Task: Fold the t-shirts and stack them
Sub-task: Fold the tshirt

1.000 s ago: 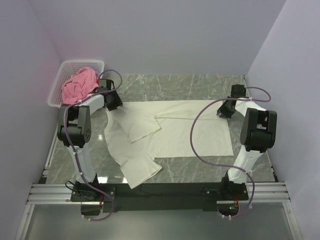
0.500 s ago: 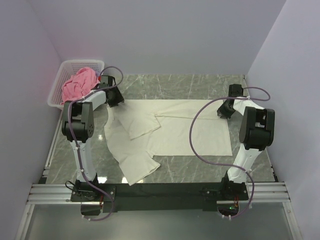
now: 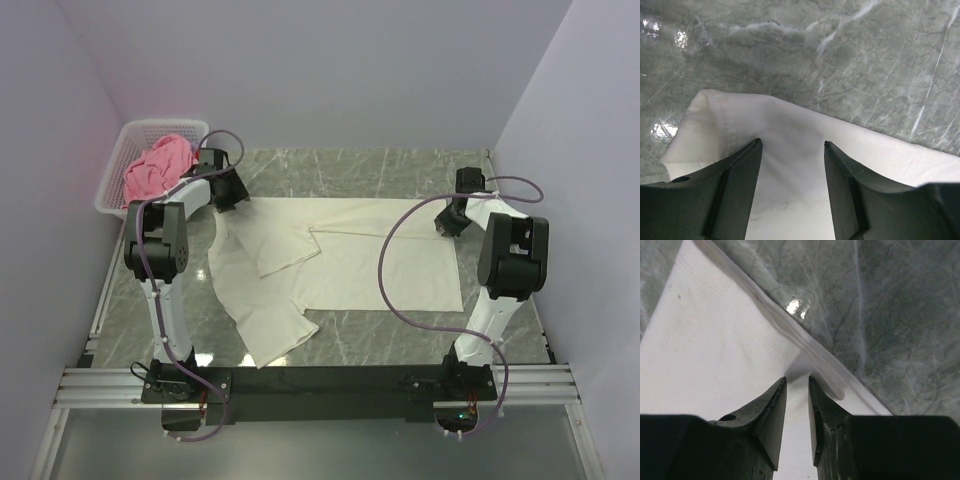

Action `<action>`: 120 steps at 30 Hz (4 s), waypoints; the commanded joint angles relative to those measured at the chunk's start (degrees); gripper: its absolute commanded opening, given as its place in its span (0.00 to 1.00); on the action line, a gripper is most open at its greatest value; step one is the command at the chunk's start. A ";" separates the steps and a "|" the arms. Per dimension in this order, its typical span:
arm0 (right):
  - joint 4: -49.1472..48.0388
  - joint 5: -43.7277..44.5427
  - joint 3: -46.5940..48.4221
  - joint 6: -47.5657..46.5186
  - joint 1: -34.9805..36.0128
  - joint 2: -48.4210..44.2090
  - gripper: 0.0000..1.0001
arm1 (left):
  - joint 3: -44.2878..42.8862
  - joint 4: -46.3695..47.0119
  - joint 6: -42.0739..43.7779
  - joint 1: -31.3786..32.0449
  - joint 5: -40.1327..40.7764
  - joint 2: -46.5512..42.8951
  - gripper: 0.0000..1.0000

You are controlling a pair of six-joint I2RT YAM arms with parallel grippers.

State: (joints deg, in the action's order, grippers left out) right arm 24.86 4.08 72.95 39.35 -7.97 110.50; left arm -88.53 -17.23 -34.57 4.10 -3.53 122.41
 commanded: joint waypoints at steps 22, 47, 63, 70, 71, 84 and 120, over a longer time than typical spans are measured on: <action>8.45 12.98 6.68 -7.71 0.06 0.26 0.31 | 2.22 -0.69 1.16 -1.29 0.89 -5.14 0.83; 6.51 0.15 -30.04 -5.95 4.98 -45.19 0.61 | 51.43 -9.93 -13.33 8.20 5.09 -62.81 0.77; 7.48 0.67 -34.72 -6.75 4.98 -47.83 0.61 | 62.52 -7.45 -18.25 8.38 12.23 -62.99 0.59; 9.59 3.04 -34.28 -6.57 4.54 -46.43 0.61 | 59.97 -12.11 -19.75 9.70 15.83 -62.12 0.53; 9.76 3.13 -34.10 -6.48 4.37 -46.25 0.61 | 59.79 -12.12 -19.58 9.79 15.49 -61.77 0.52; 12.58 6.20 -34.36 -6.40 1.73 -39.92 0.58 | 58.30 -12.82 -18.43 12.78 11.79 -57.19 0.49; 14.16 7.61 -37.18 -0.42 -2.05 -33.95 0.50 | 52.50 -23.90 -20.36 13.83 12.06 -54.47 0.01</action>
State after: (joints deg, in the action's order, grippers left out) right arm 41.45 9.80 36.95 37.65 -9.32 75.35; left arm -34.06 -38.68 -55.13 17.74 8.21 68.51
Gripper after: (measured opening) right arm 0.504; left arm 0.027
